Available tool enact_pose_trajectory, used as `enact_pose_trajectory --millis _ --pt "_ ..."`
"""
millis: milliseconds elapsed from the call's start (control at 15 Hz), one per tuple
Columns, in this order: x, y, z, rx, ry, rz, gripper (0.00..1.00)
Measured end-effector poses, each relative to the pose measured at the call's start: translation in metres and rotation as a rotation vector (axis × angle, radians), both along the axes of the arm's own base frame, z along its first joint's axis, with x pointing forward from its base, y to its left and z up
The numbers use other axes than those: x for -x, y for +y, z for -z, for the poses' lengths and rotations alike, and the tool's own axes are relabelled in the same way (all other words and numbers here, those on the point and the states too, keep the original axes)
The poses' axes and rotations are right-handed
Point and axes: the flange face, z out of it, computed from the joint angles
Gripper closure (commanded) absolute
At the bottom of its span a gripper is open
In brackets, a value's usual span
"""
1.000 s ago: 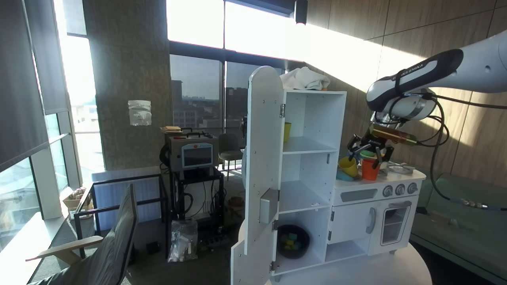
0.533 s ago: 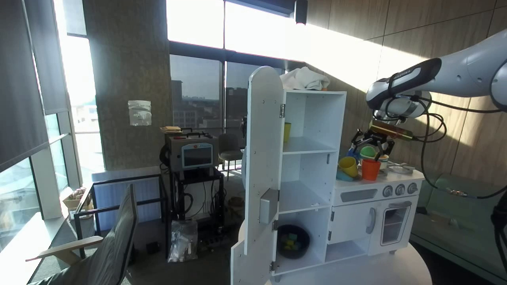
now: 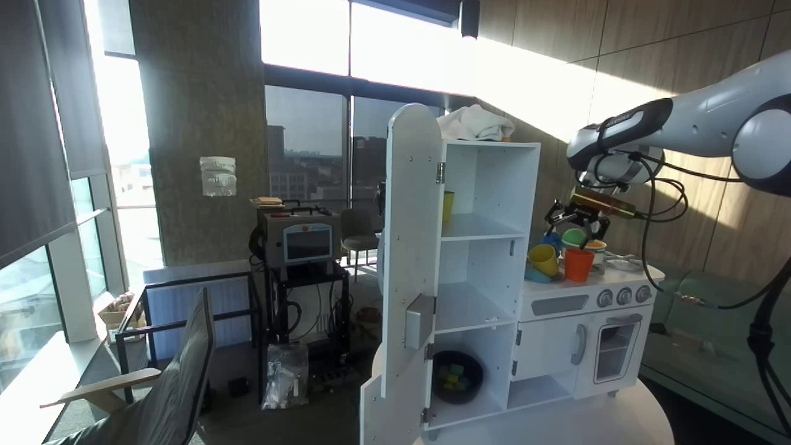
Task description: Put the orange cup on the top shelf of the upper cabinet.
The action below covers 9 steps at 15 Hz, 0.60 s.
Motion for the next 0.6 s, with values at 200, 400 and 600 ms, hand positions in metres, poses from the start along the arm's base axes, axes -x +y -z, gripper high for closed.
enact_pose_trajectory --millis 200,400,600 --pt "0.000 -0.003 -0.004 0.072 0.010 -0.010 0.00" --pt "0.003 -0.010 -0.028 0.215 0.039 -0.023 0.00" --pt "0.010 -0.009 -0.056 0.268 0.088 -0.073 0.00"
